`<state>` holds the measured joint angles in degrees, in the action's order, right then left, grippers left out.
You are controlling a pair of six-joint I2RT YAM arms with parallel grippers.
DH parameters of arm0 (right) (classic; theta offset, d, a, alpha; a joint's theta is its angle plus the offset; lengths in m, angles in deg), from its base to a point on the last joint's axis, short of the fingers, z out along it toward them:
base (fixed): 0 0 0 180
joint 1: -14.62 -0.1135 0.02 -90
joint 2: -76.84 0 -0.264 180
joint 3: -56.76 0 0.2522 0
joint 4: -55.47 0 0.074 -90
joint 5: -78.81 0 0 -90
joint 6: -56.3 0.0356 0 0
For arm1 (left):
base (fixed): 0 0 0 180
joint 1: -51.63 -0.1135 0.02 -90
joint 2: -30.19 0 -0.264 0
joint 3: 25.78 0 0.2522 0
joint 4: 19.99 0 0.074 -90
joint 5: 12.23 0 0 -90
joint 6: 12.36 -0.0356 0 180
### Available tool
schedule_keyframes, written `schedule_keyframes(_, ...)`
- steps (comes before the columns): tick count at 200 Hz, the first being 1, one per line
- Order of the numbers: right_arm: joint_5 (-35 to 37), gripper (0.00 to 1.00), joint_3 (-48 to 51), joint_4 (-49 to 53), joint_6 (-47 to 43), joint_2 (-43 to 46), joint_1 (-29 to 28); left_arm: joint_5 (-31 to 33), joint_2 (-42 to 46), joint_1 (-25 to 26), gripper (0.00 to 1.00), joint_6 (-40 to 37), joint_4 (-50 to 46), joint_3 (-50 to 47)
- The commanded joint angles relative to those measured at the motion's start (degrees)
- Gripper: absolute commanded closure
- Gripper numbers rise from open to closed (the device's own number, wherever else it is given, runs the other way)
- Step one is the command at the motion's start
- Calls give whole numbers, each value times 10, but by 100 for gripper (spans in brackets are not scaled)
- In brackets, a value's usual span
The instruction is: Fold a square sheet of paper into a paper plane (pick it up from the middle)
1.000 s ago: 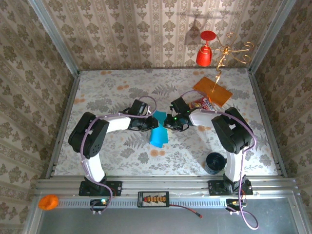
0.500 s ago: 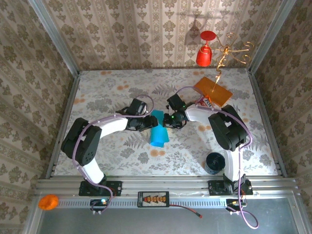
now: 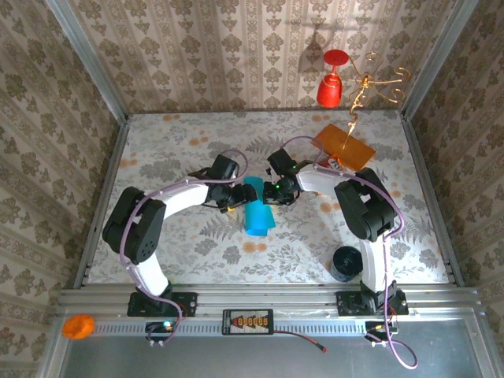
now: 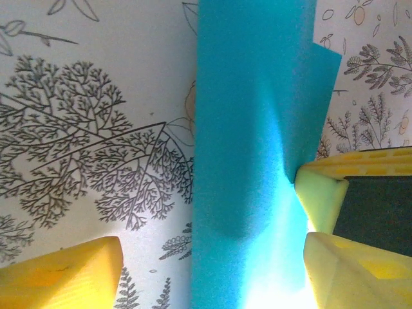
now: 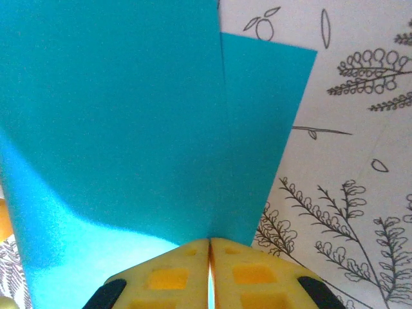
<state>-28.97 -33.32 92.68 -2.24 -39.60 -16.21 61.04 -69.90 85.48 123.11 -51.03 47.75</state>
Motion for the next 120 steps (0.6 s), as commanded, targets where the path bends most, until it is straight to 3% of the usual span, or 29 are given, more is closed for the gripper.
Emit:
schedule_keyframes(1, -12, 89, 15, 0, 27, 1, -4, -9, -19, 7, 27, 9, -34, 24)
schedule_keyframes(72, -24, 88, 24, -17, 50, 43, 6, -7, -46, 8, 54, -18, -70, 43)
schedule_keyframes(120, 3, 85, 112, -109, 104, 135, 45, -32, -45, -3, 62, -61, -62, 37)
